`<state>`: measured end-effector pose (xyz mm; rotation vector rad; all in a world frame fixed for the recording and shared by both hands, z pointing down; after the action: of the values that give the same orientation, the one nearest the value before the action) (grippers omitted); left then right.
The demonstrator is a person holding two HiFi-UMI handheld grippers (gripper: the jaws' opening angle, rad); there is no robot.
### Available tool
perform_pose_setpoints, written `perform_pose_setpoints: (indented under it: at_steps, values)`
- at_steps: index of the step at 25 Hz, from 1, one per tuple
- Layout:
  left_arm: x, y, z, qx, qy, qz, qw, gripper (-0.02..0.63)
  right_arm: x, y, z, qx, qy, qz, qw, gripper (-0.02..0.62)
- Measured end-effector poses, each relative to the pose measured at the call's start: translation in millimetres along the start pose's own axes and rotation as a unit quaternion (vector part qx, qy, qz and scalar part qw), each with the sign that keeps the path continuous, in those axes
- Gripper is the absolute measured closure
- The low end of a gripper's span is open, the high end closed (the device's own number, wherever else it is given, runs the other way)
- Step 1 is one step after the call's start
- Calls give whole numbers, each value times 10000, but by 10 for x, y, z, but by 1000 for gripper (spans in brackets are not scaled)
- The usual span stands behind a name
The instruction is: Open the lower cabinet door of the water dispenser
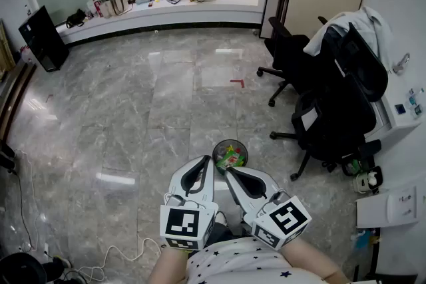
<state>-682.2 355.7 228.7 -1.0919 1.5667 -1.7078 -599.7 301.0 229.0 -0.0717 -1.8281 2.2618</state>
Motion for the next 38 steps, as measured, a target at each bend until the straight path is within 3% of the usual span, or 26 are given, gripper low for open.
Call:
perform_pose_setpoints:
  at_steps: [6, 13, 17, 24, 27, 29, 34, 38]
  values:
    - [222, 101, 720, 149, -452, 19, 9989, 600, -630, 79, 371, 40, -390, 149, 9991, 597]
    - [452, 145, 2112, 183, -1411, -2, 9898, 600, -1932, 76, 921, 143, -1409, 385, 9892, 597]
    - [507, 81, 3079, 288, -2058, -79, 9781, 600, -2837, -9, 1203, 257, -2071, 466, 9769, 597]
    - [485, -85, 4697, 515, -3109, -212, 9488, 600, -4377, -225, 1494, 481, -3184, 694, 9442, 597]
    - [420, -196, 5327, 478, -3565, -371, 9323, 600, -4994, -380, 1527, 610, -3660, 774, 9254, 597]
    - [342, -268, 5742, 595, -3931, -440, 9165, 600, -5406, -485, 1513, 750, -4067, 861, 9064, 597]
    - [45, -552, 6669, 1106, -4921, -792, 8599, 600, -6376, -823, 1412, 1211, -5231, 1130, 8360, 597]
    - [-69, -769, 7413, 1296, -5472, -992, 8209, 600, -6991, -1112, 1451, 1503, -5849, 1286, 7866, 597]
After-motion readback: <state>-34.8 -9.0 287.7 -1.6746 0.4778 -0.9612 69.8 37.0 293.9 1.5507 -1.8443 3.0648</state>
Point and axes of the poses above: the fingertips, and each gripper's own axes: x forward along the fingers, z to its right, y out of its top, the point moved 5 cm from there along -x, backward along the fingers, and after that the axes turned 11 degrees about y, right-handed, at the moved point
